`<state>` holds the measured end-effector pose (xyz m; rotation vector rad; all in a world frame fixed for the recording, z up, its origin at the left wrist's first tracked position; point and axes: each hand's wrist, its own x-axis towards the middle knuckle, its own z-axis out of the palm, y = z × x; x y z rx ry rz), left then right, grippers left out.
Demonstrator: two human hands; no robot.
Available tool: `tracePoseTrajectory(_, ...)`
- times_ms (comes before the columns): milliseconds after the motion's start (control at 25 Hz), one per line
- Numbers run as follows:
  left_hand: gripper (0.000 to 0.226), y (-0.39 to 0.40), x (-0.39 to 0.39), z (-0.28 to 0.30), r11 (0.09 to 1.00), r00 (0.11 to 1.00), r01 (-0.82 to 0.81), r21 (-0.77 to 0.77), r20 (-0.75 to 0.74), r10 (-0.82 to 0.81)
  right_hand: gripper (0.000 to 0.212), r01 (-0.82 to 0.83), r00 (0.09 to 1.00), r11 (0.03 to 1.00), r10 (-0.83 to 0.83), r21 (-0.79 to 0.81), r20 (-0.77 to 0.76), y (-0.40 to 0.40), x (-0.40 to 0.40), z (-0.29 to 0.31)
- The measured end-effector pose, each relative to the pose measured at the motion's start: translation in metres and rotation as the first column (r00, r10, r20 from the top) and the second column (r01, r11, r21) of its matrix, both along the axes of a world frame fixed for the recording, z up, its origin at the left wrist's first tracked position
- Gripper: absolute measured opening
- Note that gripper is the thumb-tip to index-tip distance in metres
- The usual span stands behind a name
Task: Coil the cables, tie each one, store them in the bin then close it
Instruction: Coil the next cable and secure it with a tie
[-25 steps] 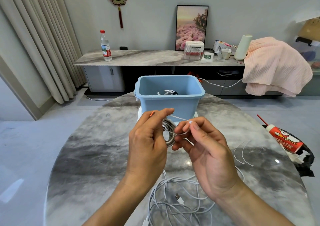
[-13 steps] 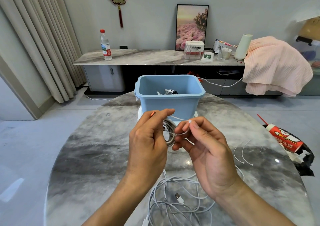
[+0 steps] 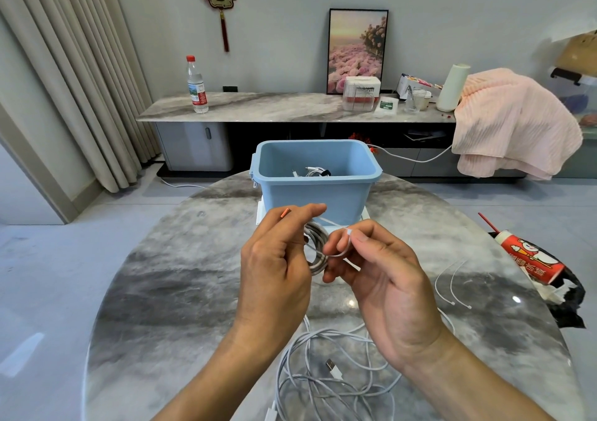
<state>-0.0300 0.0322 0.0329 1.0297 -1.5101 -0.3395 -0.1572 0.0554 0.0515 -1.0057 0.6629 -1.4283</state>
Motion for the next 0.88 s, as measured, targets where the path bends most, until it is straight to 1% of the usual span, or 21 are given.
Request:
tracePoseTrajectory(200, 0.045, -0.0006, -0.0001, -0.0010, 1.000, 1.000, 0.005, 0.013, -0.007, -0.004, 0.020, -0.005, 1.000, 1.000, 0.005, -0.006, 0.021, 0.0002, -0.0001, -0.0005)
tracePoseTrajectory(360, 0.042, -0.0015, 0.0000, -0.0012, 1.000, 1.000, 0.002, 0.010, -0.020, -0.001, 0.021, 0.003, 0.999, 1.000, -0.001, -0.031, 0.048, 0.0016, 0.0016, -0.0008)
tracePoseTrajectory(720, 0.044, -0.0014, 0.0008, -0.0017, 1.000, 0.999, 0.013, 0.005, -0.029, -0.013, 0.020, 0.007, 1.000, 1.000, -0.007, 0.008, 0.022, 0.0006, 0.0010, -0.0016)
tracePoseTrajectory(800, 0.043, -0.0012, 0.0009, -0.0015, 1.000, 0.999, 0.014, 0.003, -0.029, -0.014, 0.019, 0.006, 1.000, 1.000, -0.006, 0.023, 0.021, 0.0004, 0.0003, -0.0017)
tracePoseTrajectory(880, 0.042, -0.0015, 0.0009, -0.0014, 1.000, 0.999, 0.007, 0.007, -0.033, -0.006, 0.012, 0.032, 0.999, 0.999, -0.033, 0.020, 0.019, 0.0011, 0.0015, -0.0009)
